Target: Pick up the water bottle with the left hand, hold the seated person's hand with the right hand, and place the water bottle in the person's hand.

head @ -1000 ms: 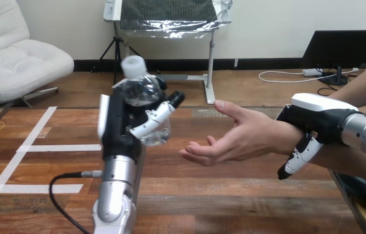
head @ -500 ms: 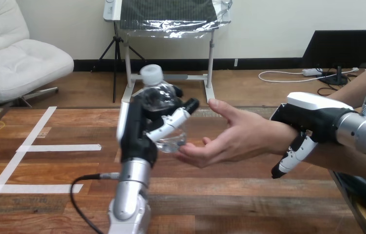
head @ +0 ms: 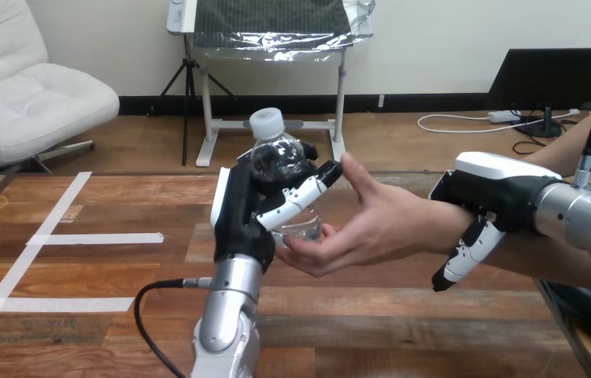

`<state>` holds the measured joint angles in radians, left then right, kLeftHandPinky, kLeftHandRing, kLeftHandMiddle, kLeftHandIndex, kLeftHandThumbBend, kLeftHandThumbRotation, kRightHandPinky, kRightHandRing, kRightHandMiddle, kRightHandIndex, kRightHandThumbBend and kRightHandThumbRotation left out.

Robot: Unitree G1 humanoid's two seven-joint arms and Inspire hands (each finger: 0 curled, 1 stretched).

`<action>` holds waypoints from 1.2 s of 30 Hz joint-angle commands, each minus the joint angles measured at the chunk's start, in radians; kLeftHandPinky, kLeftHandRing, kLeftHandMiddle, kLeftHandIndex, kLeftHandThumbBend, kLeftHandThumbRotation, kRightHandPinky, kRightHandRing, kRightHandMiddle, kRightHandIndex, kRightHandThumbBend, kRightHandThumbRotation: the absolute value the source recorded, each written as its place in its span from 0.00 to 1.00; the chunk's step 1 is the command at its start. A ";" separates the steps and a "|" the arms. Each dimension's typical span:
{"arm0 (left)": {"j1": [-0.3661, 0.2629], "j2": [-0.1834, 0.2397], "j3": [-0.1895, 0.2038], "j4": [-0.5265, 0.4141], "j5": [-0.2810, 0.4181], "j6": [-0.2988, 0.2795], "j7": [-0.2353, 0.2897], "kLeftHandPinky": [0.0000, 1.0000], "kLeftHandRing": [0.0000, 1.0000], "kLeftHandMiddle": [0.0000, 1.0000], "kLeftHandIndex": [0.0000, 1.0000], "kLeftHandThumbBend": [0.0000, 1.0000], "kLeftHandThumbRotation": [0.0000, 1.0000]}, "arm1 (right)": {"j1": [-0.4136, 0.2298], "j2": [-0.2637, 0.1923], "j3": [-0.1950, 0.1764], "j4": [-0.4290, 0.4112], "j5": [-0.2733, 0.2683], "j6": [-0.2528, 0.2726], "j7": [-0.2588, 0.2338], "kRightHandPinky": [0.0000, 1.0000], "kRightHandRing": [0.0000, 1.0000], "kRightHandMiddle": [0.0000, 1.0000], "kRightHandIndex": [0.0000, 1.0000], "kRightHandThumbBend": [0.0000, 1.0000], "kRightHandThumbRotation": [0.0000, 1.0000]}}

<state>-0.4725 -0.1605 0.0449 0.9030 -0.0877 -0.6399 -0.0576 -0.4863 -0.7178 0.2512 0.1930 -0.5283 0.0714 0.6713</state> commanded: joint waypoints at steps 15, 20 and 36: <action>-0.135 -0.127 -0.024 0.036 -0.036 -0.087 -0.022 0.30 0.34 0.38 0.42 0.70 0.00 | -0.108 0.008 -0.010 -0.026 -0.005 0.026 0.012 0.26 0.34 0.43 0.44 0.89 0.14; -0.136 -0.135 -0.035 0.037 -0.037 -0.095 -0.021 0.30 0.35 0.39 0.42 0.70 0.00 | -0.110 0.010 -0.008 -0.026 -0.006 0.024 0.013 0.26 0.35 0.43 0.44 0.89 0.14; -0.137 -0.152 -0.059 0.029 -0.050 -0.096 -0.039 0.31 0.36 0.40 0.43 0.72 0.00 | -0.105 0.014 -0.002 -0.036 -0.009 0.043 0.016 0.28 0.36 0.44 0.44 0.90 0.16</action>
<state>-0.5124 -0.1748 0.0042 0.9474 -0.1289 -0.7117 -0.0789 -0.5159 -0.7037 0.2669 0.1769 -0.5318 0.0923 0.6948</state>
